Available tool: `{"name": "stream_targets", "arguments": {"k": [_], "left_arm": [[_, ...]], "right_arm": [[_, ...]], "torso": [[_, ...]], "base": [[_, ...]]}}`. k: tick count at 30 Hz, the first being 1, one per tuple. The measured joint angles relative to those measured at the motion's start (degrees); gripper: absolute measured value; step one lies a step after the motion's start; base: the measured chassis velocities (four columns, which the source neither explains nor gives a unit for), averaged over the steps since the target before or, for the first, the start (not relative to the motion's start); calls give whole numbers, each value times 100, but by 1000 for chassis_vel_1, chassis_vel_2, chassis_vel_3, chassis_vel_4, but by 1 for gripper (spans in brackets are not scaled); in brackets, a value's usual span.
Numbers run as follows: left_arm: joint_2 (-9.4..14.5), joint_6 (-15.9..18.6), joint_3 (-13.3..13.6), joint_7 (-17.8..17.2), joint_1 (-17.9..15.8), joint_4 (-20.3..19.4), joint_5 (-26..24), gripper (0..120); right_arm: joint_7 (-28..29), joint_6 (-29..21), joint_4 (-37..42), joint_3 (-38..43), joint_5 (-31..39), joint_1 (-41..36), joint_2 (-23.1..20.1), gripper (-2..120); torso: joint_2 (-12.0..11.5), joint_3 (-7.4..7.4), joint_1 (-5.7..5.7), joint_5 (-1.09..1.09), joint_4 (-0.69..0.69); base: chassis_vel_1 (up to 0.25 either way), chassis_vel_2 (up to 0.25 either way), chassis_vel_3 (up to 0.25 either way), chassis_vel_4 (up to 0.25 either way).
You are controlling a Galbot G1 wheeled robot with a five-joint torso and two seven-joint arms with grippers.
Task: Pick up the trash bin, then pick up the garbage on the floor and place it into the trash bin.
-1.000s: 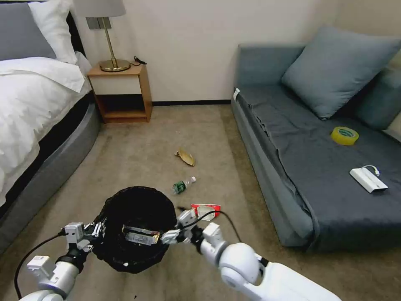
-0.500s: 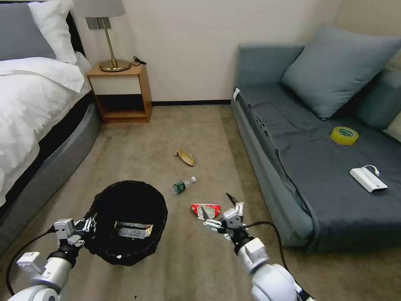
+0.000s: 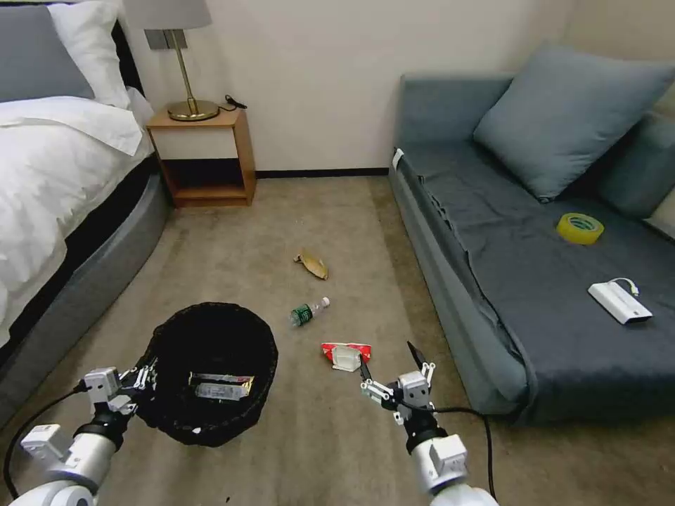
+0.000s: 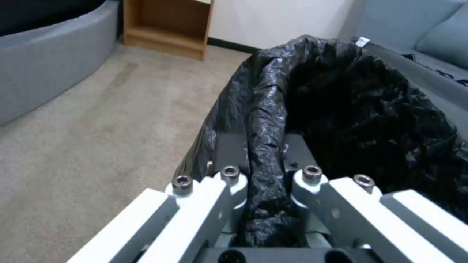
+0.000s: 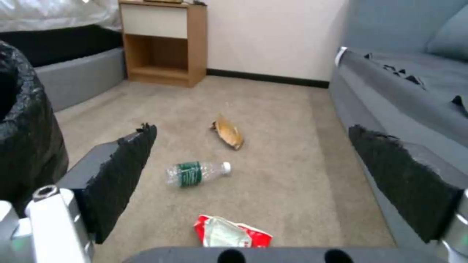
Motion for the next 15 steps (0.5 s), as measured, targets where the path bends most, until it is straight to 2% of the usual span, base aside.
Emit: {"name": "stream_targets", "arguments": {"k": [15], "left_arm": [[4, -36, -26, 17, 14, -21, -38, 6]], "right_arm": [[-77, -153, 98, -62, 105, -52, 0, 100]], "torso": [[0, 0, 0, 0, 0]], "base": [[0, 0, 0, 0]]}}
